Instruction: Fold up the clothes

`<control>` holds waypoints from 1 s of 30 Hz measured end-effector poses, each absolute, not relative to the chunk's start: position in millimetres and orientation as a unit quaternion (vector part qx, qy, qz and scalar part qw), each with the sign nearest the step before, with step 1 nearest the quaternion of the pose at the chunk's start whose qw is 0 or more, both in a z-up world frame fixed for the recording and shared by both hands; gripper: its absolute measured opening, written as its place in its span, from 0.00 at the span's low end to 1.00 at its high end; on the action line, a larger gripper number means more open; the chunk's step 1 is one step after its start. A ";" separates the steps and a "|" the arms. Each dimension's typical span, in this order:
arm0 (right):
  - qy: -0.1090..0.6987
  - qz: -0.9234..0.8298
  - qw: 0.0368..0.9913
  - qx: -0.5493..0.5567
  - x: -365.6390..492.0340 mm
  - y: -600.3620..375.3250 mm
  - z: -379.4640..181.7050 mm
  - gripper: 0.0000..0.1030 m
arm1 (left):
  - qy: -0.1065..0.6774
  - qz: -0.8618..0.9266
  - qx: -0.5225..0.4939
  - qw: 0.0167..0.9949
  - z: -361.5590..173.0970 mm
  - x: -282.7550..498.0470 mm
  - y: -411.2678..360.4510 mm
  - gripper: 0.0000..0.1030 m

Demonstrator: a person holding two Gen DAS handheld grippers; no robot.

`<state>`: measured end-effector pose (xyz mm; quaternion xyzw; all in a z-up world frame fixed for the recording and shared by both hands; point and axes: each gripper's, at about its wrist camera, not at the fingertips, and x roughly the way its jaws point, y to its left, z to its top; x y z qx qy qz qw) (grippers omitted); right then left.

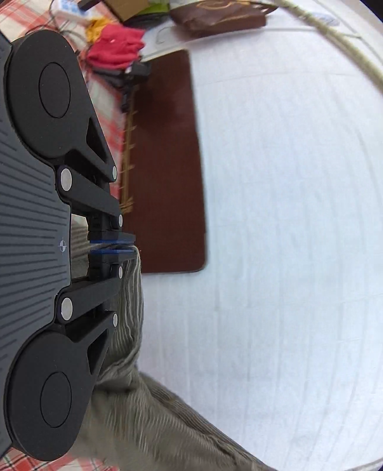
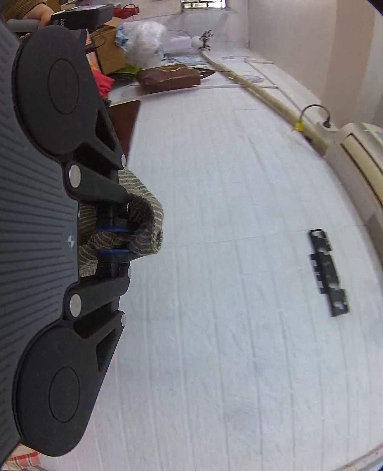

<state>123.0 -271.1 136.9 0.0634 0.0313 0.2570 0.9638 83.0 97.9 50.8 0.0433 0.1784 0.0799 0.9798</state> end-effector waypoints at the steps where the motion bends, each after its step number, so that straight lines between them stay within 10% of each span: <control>1: 0.017 0.257 0.964 0.067 116.6 -274.5 144.4 0.11 | 0.172 0.082 0.045 0.981 55.3 79.6 99.4 0.00; 7: 0.044 0.260 0.963 0.053 116.8 -264.3 131.1 0.11 | 0.255 0.063 0.081 0.962 9.2 108.9 93.7 0.03; 9: 0.080 0.258 0.962 0.048 125.2 -256.1 115.4 0.11 | 0.317 0.052 0.106 0.941 -30.2 128.9 87.0 0.26; 12: 0.143 0.246 0.958 0.043 134.8 -241.5 86.6 0.11 | 0.364 0.054 0.180 0.912 -81.7 137.5 68.6 0.34; 15: 0.187 0.234 0.953 0.039 147.0 -234.1 65.0 0.11 | 0.341 0.050 0.201 0.917 -81.8 119.0 60.6 0.61; 21: 0.196 0.233 0.952 0.042 157.8 -220.6 59.8 0.11 | 0.255 -0.045 0.127 0.957 -27.5 49.6 44.6 0.80; 30: 0.203 0.238 0.949 0.034 161.8 -202.8 59.8 0.12 | 0.195 -0.149 0.135 0.960 -46.7 17.8 -60.1 0.83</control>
